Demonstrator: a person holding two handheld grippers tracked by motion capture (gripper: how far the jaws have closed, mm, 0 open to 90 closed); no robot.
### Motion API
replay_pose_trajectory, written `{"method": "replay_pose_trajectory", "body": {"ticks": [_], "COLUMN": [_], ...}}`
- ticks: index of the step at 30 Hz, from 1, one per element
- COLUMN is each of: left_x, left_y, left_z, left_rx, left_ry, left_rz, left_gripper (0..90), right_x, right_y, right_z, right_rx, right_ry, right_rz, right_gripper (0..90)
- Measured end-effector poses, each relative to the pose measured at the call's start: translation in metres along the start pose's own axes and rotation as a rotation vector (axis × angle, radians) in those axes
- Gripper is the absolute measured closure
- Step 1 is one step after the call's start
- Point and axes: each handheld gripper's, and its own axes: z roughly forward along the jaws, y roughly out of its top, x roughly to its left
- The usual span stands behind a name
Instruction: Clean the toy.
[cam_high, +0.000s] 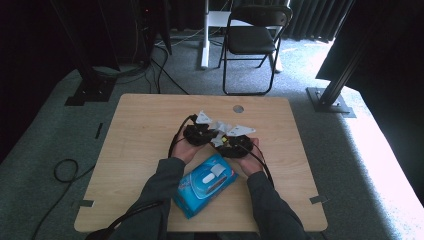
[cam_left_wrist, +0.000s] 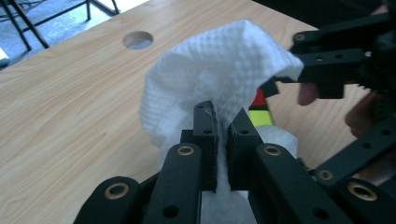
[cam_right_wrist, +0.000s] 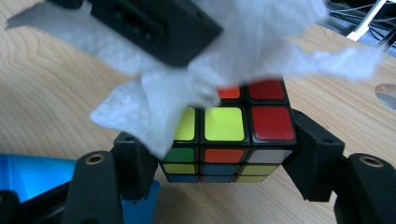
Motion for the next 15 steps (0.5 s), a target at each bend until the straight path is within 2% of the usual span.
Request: {"method": "replay_pose_trajectory", "body": {"ticks": [5, 15], "left_x": [-0.007, -0.014], "left_y": [0.0, 0.004], "left_z": [0.007, 0.012], "left_rx": [0.016, 0.028], "left_ry": [-0.045, -0.081], "left_rz": [0.019, 0.043], "left_gripper": [85.2, 85.2], "right_x": [0.002, 0.004], "right_y": [0.0, 0.0], "right_z": [0.002, 0.004], "right_rx": [0.01, 0.006], "right_ry": [-0.002, 0.006], "right_rz": [-0.009, 0.002], "right_gripper": [34.3, 34.3]}}
